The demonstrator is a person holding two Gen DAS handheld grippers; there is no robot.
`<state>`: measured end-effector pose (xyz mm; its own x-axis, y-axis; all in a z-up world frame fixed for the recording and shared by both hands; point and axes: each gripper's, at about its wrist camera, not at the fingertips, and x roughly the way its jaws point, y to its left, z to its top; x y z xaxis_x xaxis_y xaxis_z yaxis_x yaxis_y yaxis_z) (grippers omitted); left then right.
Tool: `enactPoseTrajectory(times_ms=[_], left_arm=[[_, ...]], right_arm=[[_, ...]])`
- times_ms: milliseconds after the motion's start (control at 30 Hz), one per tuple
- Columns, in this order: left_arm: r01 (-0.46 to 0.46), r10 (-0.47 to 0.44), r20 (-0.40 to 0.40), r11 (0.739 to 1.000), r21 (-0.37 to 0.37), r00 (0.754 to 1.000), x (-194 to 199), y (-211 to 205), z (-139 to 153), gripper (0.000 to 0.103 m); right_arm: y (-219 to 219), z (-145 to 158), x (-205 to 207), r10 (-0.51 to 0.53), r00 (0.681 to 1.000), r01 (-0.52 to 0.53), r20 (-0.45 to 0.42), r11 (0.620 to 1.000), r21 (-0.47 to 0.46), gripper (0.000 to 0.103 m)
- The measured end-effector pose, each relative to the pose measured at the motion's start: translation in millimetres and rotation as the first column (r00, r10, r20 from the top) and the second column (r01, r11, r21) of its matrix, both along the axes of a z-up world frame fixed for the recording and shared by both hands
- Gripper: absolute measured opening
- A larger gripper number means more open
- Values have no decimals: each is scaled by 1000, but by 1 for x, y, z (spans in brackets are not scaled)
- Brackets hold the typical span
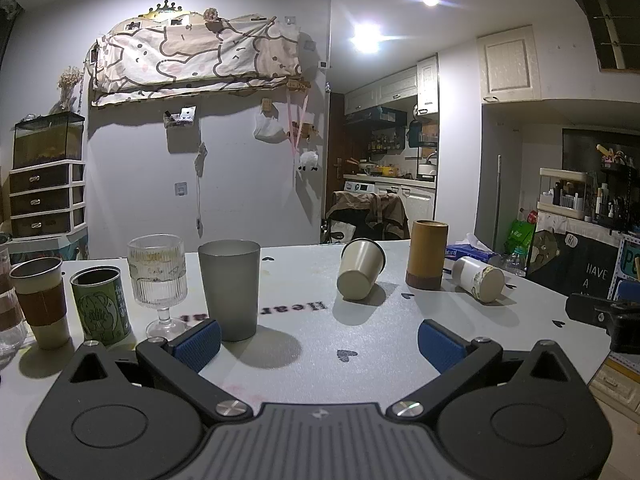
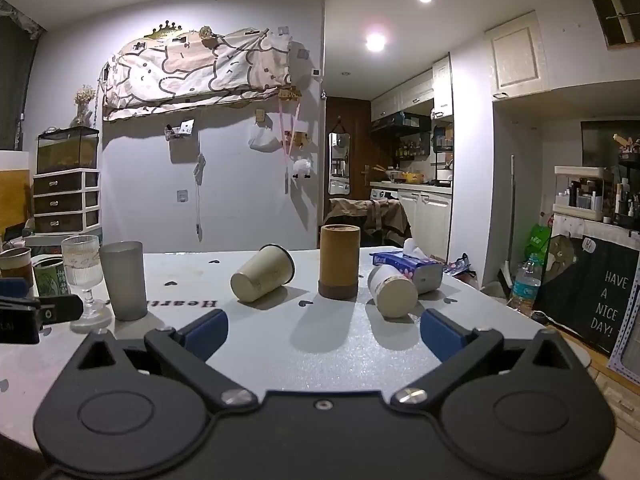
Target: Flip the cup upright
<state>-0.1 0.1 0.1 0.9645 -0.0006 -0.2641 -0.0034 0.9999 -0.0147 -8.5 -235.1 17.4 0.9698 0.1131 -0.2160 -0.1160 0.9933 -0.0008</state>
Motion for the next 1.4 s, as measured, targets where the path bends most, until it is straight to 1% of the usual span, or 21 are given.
enactPoseTrajectory(times_ms=[600, 633, 1400], left_arm=[[0, 0, -1, 1000, -1, 1000, 0, 0, 0, 103], [-1, 1, -2, 1000, 0, 1000, 0, 0, 0, 103], [-1, 1, -1, 1000, -1, 1000, 0, 0, 0, 103]], right_arm=[[-2, 0, 0, 1, 1000, -1, -1, 1000, 0, 103], [6, -2, -2, 1, 1000, -1, 0, 1000, 0, 103], [8, -1, -2, 6, 1000, -6, -2, 1000, 1, 103]])
